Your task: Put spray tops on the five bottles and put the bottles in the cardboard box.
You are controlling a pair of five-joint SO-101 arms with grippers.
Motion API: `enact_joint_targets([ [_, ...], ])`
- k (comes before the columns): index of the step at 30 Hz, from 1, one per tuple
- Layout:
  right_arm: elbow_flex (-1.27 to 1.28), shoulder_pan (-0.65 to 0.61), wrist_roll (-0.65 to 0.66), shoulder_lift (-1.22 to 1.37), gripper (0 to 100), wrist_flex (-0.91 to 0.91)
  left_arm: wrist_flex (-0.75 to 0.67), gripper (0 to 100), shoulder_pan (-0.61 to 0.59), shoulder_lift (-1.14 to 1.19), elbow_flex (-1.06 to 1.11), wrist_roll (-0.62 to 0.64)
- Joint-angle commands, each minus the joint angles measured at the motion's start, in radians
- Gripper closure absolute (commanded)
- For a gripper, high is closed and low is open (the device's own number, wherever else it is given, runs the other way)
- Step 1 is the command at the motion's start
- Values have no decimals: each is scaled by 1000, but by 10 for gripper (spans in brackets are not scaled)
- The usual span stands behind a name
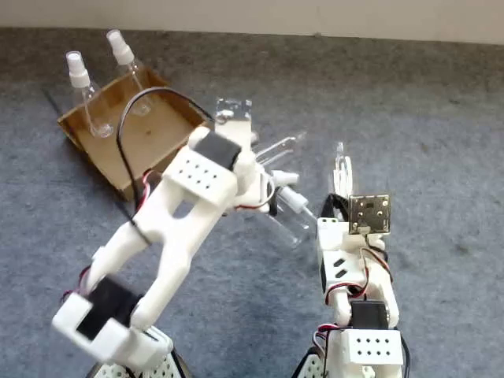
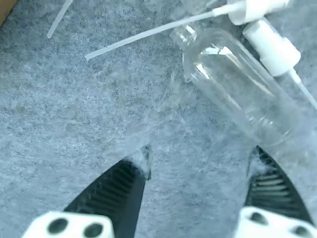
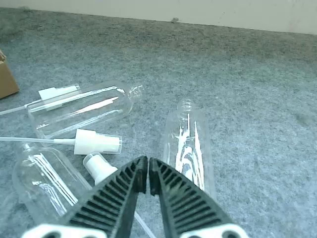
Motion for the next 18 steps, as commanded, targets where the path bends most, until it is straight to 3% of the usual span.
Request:
enact_joint_targets([
  [1,119,12,-6,-12,995,-30,8,729,19,79,-125,152],
  [11,120,-27,-3,-12,995,-30,-18,730,71,401,-344,479],
  [18,120,-30,-3,-12,995,-30,-40,730,87,578,-463,516],
])
